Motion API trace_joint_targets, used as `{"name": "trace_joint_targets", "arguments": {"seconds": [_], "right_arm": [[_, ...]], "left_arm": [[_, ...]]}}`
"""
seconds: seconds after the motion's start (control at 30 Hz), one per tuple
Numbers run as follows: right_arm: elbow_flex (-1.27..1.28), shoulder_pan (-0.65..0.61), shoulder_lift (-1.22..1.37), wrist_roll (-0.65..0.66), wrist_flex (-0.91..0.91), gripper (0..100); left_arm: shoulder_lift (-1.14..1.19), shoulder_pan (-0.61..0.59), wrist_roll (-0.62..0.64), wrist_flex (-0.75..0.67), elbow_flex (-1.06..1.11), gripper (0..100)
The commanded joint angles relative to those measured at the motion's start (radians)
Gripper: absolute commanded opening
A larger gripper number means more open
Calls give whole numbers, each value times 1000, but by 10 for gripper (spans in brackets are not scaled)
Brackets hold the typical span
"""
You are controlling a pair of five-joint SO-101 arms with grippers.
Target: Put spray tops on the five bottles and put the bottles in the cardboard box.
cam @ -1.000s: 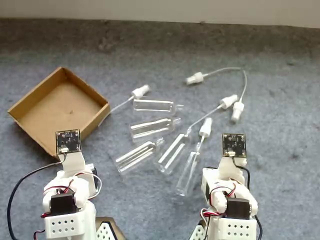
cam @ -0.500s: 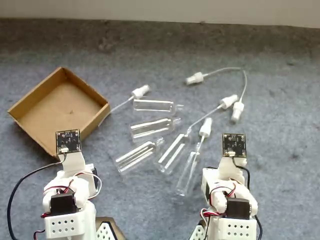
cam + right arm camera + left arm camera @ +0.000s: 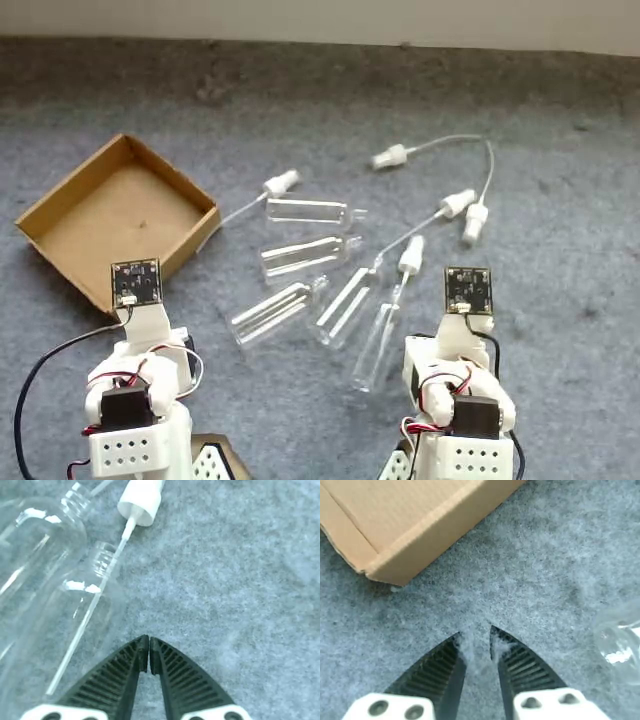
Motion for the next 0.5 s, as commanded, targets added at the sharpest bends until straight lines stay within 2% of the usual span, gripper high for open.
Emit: {"name": "trace_joint_targets", "arguments": {"seconds": [0.0,0.17,0.4,0.47], "right_arm": [[131,8,-8,14,2,5],[131,8,-8,14,2,5],[131,8,-8,14,2,5],[131,8,-8,14,2,5]], "left_arm": [[-15,-5,12,6,22,5],[-18,22,15,-26,19,7],[-16,22,8,-336,21,8],[-16,22,-35,-404,21,8]]}}
